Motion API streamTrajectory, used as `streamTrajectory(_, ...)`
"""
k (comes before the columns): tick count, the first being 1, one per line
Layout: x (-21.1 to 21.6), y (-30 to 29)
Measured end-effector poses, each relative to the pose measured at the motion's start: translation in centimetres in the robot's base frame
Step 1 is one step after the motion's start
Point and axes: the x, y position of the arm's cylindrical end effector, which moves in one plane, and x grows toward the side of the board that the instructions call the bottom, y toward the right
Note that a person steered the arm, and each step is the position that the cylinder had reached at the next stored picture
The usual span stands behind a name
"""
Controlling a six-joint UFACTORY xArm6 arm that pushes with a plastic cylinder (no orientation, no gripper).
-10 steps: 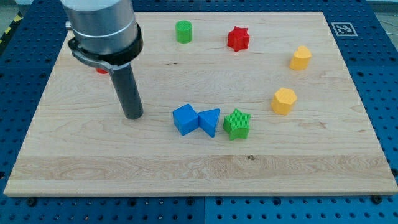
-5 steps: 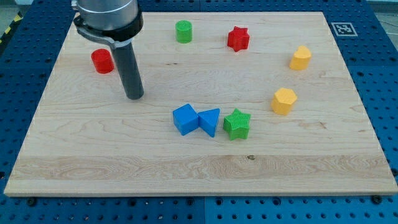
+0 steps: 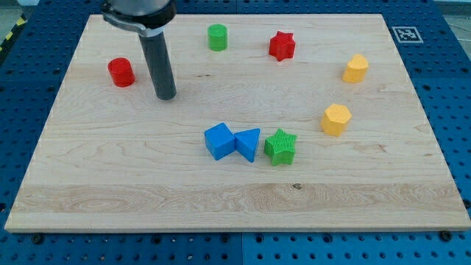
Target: Move arm towards the bottom left of red star
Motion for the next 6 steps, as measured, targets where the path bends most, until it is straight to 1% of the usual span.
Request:
streamTrajectory(1, -0.5, 1.3)
streamTrajectory(6, -0.1, 11.1)
